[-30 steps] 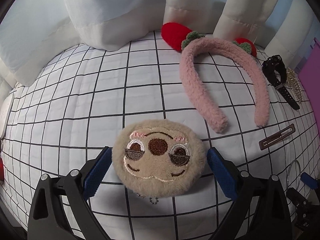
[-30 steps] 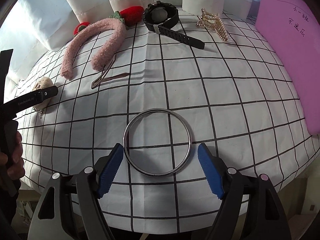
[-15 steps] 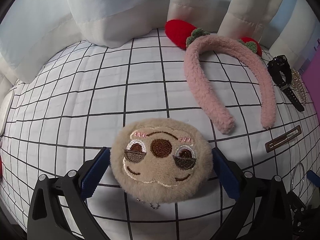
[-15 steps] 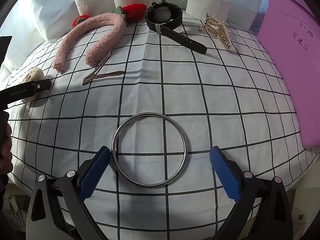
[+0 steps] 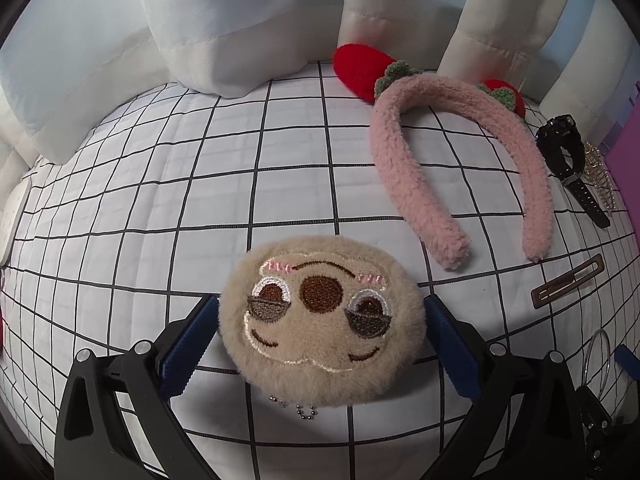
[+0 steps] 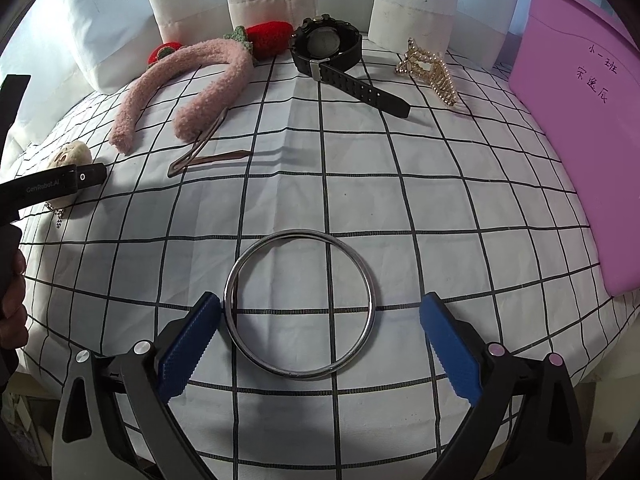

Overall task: Organize jewelry
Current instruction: 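Grasp the plush face keychain with the left tool while the right tool grasps the large bangle, then carry the plush keychain and large bangle over the pink tub and release both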

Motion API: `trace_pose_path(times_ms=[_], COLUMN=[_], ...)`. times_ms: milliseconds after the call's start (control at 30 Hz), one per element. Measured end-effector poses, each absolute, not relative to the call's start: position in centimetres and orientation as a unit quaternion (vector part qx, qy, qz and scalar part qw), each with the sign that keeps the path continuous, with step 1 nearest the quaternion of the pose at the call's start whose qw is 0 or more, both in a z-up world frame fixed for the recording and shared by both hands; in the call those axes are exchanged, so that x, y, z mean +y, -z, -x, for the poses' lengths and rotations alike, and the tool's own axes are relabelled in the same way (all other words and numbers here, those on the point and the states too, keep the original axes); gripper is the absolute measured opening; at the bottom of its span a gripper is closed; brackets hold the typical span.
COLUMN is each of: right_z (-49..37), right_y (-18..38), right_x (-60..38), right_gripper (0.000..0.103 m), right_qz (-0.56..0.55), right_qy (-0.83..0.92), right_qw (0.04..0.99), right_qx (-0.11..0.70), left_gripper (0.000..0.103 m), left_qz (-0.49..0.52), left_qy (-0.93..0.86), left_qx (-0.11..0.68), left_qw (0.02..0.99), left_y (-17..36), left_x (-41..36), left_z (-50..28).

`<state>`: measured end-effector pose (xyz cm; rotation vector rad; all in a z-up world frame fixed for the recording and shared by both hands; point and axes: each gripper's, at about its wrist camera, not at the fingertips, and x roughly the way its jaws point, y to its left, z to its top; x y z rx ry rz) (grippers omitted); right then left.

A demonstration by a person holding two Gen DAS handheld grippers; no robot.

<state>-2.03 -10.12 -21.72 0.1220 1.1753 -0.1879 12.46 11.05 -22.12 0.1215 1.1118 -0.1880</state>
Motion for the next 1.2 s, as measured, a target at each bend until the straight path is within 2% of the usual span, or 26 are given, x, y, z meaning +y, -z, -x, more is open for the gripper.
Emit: trace_pose_path(times_ms=[200,267,400,467,633,1200], right_z=[1.6,1.6,1.5,1.5,1.5,1.1], right_y=[21.6,21.4,21.0,21.0,20.9,17.6], right_x=[-9.9,-9.7,-9.1,-9.1,-9.4,-9.6], right_gripper=[0.093,0.090,0.071,0.071,0.071,0.071], right_qz=[-0.054,-0.052,-0.040,-0.041,-0.043,-0.062], right_qy=[0.074,0.068,0.055,0.054,0.048,0.032], right_qw=[0.825,0.827,0.832,0.832,0.831,0.846], right_qx=[0.557,0.555,0.550,0.550,0.552,0.528], left_gripper=[0.094,0.090,0.077,0.069,0.060,0.058], left_qz=[-0.057,-0.061,-0.069,-0.074,-0.079,-0.042], left_qy=[0.088,0.092,0.107,0.111,0.112,0.120], left_qx=[0.524,0.523,0.519,0.516,0.513,0.499], left_qw=[0.845,0.845,0.845,0.846,0.848,0.857], left_y=[22.0,21.8,21.2,21.0,20.6,16.5], left_x=[10.9,10.7,10.0,9.8,9.2,10.5], left_z=[-12.2,-11.9,-11.5,-11.2,-11.0,-9.7])
